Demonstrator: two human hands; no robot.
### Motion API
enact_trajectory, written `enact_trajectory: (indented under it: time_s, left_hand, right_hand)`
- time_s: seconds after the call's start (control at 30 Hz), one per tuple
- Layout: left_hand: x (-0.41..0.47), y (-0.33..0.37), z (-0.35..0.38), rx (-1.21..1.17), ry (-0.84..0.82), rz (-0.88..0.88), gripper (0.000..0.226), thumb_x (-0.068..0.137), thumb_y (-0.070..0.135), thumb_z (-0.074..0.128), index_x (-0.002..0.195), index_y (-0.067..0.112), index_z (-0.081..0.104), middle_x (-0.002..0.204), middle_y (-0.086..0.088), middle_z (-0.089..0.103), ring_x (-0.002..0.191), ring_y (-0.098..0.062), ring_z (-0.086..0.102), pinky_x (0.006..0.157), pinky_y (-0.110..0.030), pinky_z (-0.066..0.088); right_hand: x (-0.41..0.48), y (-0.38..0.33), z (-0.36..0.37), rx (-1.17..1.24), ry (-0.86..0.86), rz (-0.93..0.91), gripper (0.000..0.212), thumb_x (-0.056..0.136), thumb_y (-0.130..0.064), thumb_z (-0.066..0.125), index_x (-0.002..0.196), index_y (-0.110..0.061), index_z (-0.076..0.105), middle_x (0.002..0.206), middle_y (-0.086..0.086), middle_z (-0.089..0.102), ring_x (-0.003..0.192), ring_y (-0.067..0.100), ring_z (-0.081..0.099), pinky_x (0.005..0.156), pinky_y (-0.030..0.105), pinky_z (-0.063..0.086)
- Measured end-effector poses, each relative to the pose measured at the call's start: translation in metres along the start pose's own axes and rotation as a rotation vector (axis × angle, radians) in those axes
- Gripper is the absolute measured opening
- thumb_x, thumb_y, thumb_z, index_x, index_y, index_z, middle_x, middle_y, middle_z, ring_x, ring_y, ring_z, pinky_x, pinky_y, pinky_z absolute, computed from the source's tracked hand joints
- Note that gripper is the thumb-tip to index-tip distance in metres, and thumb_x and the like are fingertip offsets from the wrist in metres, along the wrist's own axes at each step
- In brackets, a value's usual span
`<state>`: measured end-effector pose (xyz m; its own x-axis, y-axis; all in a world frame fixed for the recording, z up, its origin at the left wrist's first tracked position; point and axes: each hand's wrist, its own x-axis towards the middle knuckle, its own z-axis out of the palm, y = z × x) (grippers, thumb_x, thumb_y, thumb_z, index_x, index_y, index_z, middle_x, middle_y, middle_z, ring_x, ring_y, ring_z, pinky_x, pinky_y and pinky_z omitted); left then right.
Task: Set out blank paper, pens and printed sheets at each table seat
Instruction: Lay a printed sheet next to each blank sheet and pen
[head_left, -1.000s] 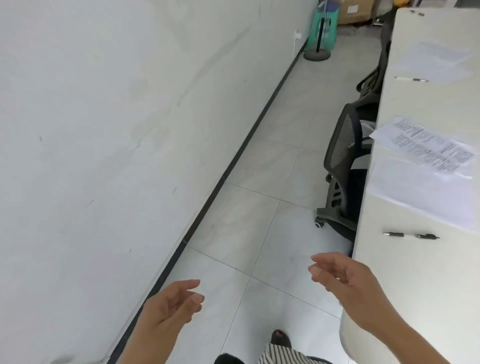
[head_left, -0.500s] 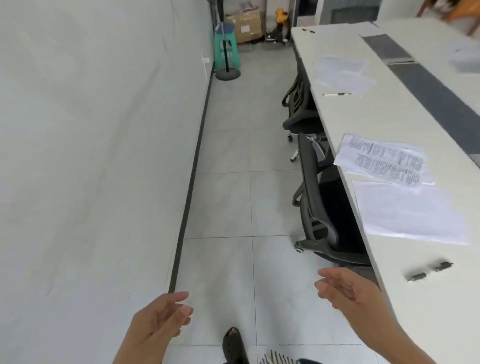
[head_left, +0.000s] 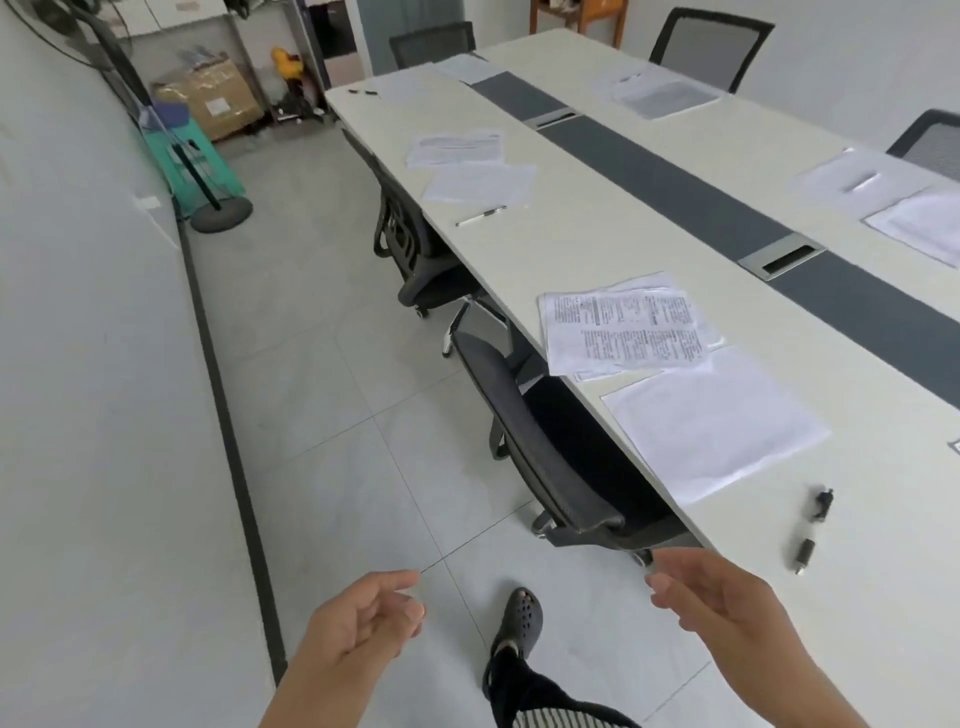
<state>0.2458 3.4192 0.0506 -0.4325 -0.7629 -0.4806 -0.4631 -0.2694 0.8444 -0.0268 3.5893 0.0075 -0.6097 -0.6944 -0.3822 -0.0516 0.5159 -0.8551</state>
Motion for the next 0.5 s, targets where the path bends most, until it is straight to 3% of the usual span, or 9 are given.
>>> enact_trajectory:
  time_s: [0.1,0.23,0.37,0.43,0.5]
  left_hand:
    - [0.048,0.03,-0.019,0.05,-0.032,-0.007,0.019,0.089,0.004,0.061,0.102,0.015,0.069,0.09,-0.013,0.074,0.083,-0.015,0.072,0.07,-0.024,0.055]
    - [0.115,0.071,-0.044,0.094,-0.035,0.035,0.019,0.089,0.002,0.06,0.102,0.013,0.068,0.088,-0.015,0.073,0.081,-0.015,0.073,0.069,-0.026,0.055]
    - [0.17,0.103,-0.045,0.126,-0.099,0.046,0.017,0.09,0.004,0.061,0.101,0.014,0.069,0.087,-0.011,0.075,0.083,-0.018,0.072,0.073,-0.029,0.054]
    - [0.197,0.119,-0.038,0.138,-0.172,0.031,0.014,0.088,0.016,0.065,0.101,0.016,0.069,0.088,-0.009,0.076,0.086,-0.021,0.072,0.076,-0.03,0.054]
    - [0.23,0.134,-0.03,0.171,-0.255,0.013,0.025,0.079,0.029,0.065,0.102,0.019,0.069,0.09,-0.004,0.076,0.086,-0.017,0.072,0.076,-0.028,0.054]
  right_hand:
    - [0.051,-0.027,0.014,0.013,0.009,-0.007,0.017,0.087,-0.017,0.071,0.1,-0.027,0.069,0.084,-0.011,0.075,0.082,0.007,0.071,0.073,0.026,0.05]
    - [0.116,-0.076,0.03,0.048,0.003,-0.052,0.017,0.088,-0.024,0.069,0.104,-0.03,0.067,0.09,-0.009,0.076,0.084,0.01,0.071,0.077,0.034,0.056]
    - [0.155,-0.101,0.028,0.094,0.051,-0.026,0.017,0.088,-0.024,0.068,0.104,-0.031,0.067,0.089,-0.013,0.074,0.08,0.007,0.069,0.067,0.027,0.052]
    - [0.167,-0.104,0.025,0.1,0.099,0.015,0.016,0.088,-0.022,0.069,0.102,-0.029,0.068,0.086,-0.013,0.074,0.078,0.006,0.069,0.066,0.029,0.054]
    - [0.181,-0.102,0.022,0.097,0.155,0.069,0.015,0.088,-0.02,0.069,0.1,-0.028,0.068,0.085,-0.01,0.075,0.077,0.009,0.07,0.07,0.038,0.058]
